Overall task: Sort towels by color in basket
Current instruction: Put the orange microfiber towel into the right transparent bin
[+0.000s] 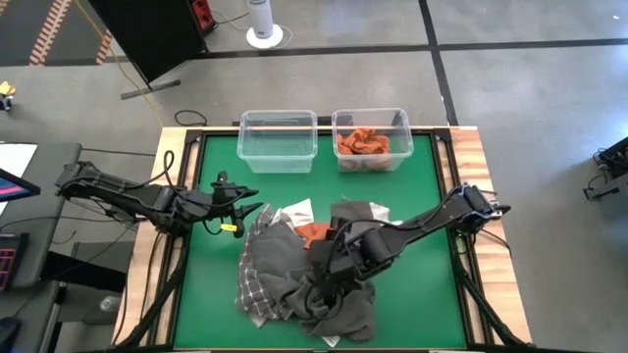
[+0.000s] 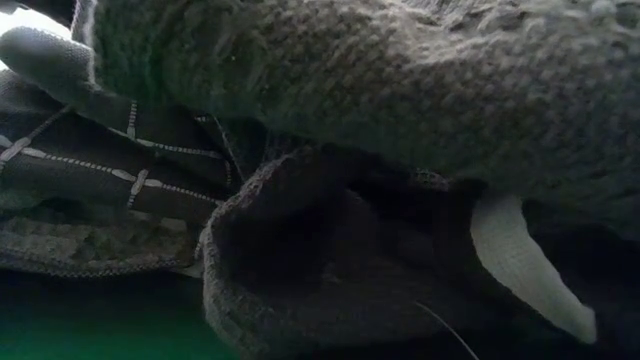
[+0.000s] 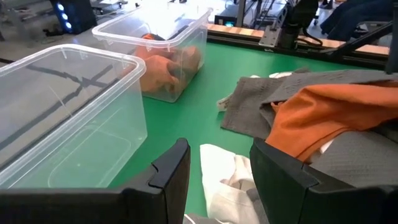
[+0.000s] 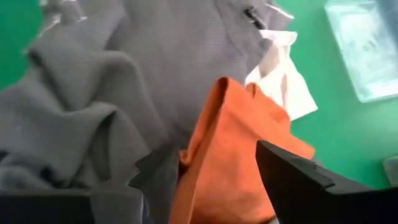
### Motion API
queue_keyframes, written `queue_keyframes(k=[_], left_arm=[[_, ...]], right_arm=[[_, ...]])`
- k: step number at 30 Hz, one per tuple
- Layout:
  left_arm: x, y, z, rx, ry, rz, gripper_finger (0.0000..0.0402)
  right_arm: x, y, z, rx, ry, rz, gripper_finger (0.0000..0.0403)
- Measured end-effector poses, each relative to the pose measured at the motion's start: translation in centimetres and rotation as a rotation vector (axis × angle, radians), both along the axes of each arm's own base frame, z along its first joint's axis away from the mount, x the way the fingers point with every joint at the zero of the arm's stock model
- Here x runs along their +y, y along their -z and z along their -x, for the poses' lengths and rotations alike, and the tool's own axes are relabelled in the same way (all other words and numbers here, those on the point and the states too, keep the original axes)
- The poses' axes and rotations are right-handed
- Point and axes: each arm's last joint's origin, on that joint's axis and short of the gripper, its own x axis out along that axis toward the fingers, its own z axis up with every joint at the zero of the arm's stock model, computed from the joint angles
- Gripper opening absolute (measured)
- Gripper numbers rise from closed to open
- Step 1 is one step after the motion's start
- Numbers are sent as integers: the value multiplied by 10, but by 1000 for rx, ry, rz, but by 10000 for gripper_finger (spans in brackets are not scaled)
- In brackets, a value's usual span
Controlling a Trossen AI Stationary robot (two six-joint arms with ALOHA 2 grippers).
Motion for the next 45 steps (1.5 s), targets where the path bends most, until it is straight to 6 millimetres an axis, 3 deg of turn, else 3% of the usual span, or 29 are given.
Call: queue_keyframes(k=[8, 11, 14, 20, 24, 27, 37, 45], left_arm=[[0, 2, 1, 17, -4, 8, 160], [0, 2, 1, 17, -4, 8, 160], [0, 2, 1, 15, -4, 9, 160], [0, 2, 1, 14, -4, 9, 160], [0, 2, 1, 15, -4, 8, 160], [0, 2, 1, 15, -4, 8, 160], [0, 2, 1, 16, -3, 5, 160], [0, 2, 1, 15, -3, 5, 160]], right_arm=[[-3, 34, -13, 105, 48, 42, 249], [-10, 45, -14, 170, 83, 56, 230], [-15, 43, -13, 188, 101, 43, 179], [-22, 34, -5, 220, 92, 66, 24], [-29, 26, 1, 243, 96, 102, 20], [-38, 13, 10, 243, 120, 146, 16], [-85, -61, 64, 127, 277, 301, 13], [-115, -100, 94, 55, 282, 503, 13]])
